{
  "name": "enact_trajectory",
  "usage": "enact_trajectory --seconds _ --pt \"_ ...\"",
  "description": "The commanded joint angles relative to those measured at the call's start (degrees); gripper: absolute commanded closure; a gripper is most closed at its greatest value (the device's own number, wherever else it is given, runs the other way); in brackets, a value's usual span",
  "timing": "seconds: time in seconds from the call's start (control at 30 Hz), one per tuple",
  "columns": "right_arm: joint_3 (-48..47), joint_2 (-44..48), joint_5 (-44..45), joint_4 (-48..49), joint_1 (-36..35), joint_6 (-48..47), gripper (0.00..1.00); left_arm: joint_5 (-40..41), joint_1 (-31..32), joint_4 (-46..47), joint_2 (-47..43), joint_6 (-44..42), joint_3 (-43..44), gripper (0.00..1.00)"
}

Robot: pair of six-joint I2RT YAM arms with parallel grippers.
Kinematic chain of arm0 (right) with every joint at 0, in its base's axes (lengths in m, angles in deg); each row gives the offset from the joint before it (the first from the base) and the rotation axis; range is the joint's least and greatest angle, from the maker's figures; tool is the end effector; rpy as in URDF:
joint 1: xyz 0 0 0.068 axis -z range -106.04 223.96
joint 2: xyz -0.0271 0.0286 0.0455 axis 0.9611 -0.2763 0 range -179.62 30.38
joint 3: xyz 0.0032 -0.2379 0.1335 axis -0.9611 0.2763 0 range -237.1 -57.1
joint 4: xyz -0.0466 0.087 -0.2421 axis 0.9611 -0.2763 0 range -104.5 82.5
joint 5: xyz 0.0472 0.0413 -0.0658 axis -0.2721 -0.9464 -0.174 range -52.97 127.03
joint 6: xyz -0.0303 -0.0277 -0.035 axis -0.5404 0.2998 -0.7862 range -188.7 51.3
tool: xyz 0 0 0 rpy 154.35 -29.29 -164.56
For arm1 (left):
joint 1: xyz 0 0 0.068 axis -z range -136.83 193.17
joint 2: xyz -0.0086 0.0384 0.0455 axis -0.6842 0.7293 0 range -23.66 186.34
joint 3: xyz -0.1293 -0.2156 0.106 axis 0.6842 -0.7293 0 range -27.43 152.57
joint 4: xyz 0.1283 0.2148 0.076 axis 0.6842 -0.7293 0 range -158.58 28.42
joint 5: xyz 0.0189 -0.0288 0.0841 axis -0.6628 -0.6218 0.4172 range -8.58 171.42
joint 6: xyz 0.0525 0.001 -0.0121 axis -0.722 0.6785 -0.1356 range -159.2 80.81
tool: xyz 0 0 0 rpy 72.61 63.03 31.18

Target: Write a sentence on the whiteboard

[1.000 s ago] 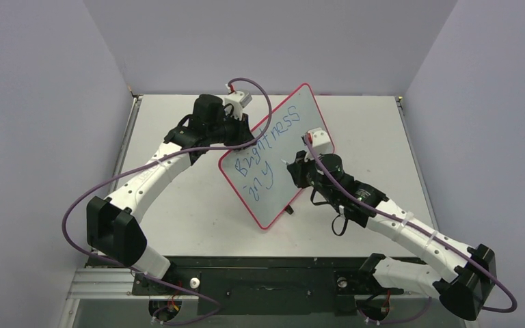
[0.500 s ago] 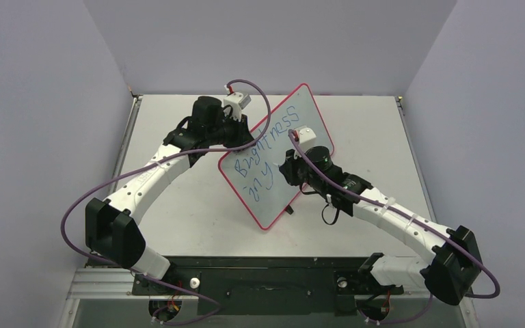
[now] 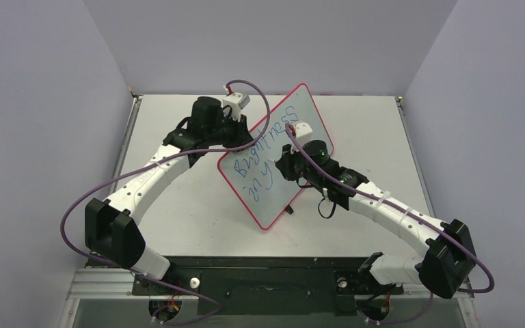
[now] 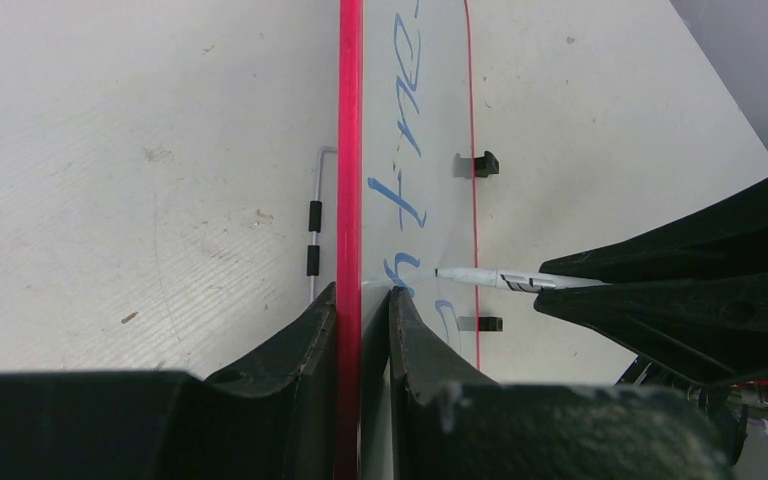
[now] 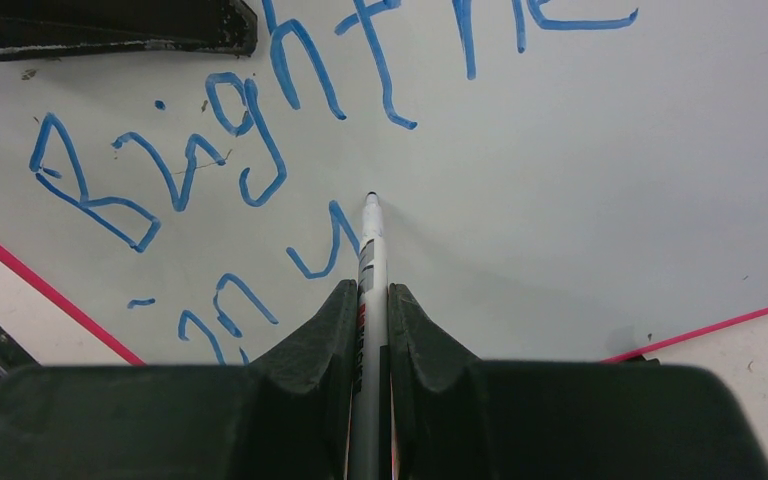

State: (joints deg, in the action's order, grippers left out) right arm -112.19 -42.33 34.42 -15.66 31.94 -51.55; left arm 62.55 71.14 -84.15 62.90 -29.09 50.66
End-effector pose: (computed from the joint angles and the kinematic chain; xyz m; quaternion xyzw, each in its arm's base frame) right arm 0.2156 0.1966 0.3009 -0.1942 0.8243 0.2791 0.4526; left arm 0.3016 -0.1732 0.3448 0.2130 0.8359 -0.2932 0.4123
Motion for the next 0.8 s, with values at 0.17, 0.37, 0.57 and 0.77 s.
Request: enact_trajectory --seconds 0.17,0.37,0.57,0.77 --pt "2.4 1.2 -2.8 2.8 -0.1 1.2 1.00 6.4 -0.4 2.1 -2.1 -6.3 -0.4 1.00" --pt "5.6 2.5 -2.6 3.1 -0.1 2.1 1.00 6.2 -0.4 2.0 -2.0 -6.2 -0.3 1.00" --pt "6.5 3.1 -0.3 2.4 0.0 2.1 1.00 6.2 -0.4 2.0 -2.1 -6.3 -0.3 1.00" --pt "4.2 3.0 2.4 0.3 0.1 1.7 1.00 6.3 -0.4 1.9 -2.3 -6.3 -0.4 1.00"
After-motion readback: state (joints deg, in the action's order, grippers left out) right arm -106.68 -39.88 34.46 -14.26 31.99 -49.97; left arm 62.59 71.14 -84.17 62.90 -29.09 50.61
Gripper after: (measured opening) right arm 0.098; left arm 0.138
